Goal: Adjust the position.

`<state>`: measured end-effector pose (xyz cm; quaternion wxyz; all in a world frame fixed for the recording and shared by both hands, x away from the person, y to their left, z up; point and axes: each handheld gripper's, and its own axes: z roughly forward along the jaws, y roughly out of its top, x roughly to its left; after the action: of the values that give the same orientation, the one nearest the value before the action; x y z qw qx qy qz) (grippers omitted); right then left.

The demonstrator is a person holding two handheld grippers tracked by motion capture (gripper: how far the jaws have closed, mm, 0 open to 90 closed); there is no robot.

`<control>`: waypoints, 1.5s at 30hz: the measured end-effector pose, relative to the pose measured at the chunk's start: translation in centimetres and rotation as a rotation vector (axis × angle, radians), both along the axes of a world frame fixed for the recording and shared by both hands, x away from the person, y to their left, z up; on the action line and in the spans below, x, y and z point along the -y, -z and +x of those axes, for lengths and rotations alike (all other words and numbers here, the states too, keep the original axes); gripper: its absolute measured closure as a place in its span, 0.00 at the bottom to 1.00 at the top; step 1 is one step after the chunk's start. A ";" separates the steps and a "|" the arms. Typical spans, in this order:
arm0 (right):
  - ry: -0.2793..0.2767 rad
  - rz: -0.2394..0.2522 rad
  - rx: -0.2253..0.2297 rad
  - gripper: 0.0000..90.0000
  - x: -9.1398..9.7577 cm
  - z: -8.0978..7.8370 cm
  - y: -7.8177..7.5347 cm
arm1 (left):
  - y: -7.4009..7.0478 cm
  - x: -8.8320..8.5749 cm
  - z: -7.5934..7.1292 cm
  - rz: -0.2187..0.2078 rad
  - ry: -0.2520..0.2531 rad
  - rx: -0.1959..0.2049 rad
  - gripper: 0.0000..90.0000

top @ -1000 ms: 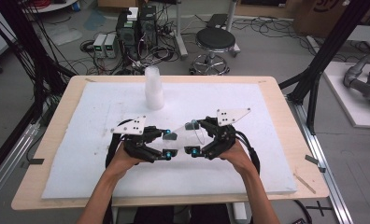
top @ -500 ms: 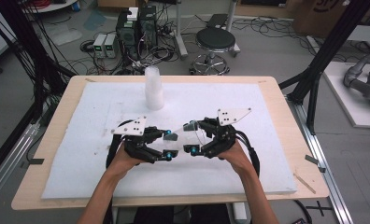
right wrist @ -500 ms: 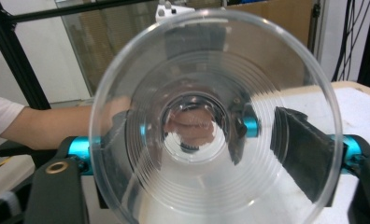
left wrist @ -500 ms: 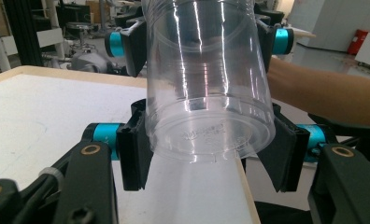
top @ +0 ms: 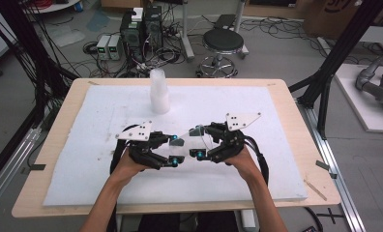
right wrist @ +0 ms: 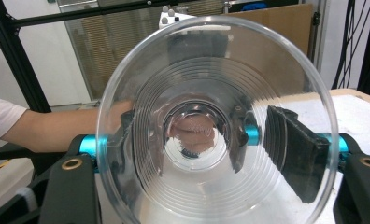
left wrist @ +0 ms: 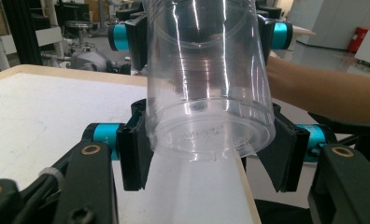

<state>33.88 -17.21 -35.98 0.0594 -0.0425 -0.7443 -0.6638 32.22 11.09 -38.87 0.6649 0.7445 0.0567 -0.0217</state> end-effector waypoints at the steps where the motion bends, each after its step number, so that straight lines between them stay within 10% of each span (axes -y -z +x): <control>1: -0.001 0.000 0.000 0.34 0.0 0.0 0.0 | 0.0 0.0 0.0 0.000 0.000 0.000 0.47; 5: -0.003 0.002 -0.002 0.34 0.0 0.0 0.0 | 0.0 0.0 0.0 0.002 0.002 -0.010 0.40; 10: 0.006 0.007 -0.003 0.34 0.2 0.0 -0.1 | 0.0 0.0 0.2 0.029 -0.043 -0.073 0.02; 25: 0.074 -0.054 -0.002 0.35 1.1 0.4 -0.4 | 0.7 -1.9 -0.2 0.135 -0.199 -0.052 0.02; 30: 0.147 -0.179 -0.002 0.35 1.4 1.0 -0.7 | 2.3 -3.7 -0.5 0.201 -0.334 -0.063 0.02; 45: 0.311 -0.511 -0.012 0.36 0.8 3.1 -2.0 | 6.6 -7.4 -2.5 0.221 -0.697 -0.112 0.02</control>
<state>36.95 -18.06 -33.96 -0.0511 -0.1734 -0.8714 -0.4561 29.68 18.46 -45.46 0.5437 0.7455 0.3452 0.1715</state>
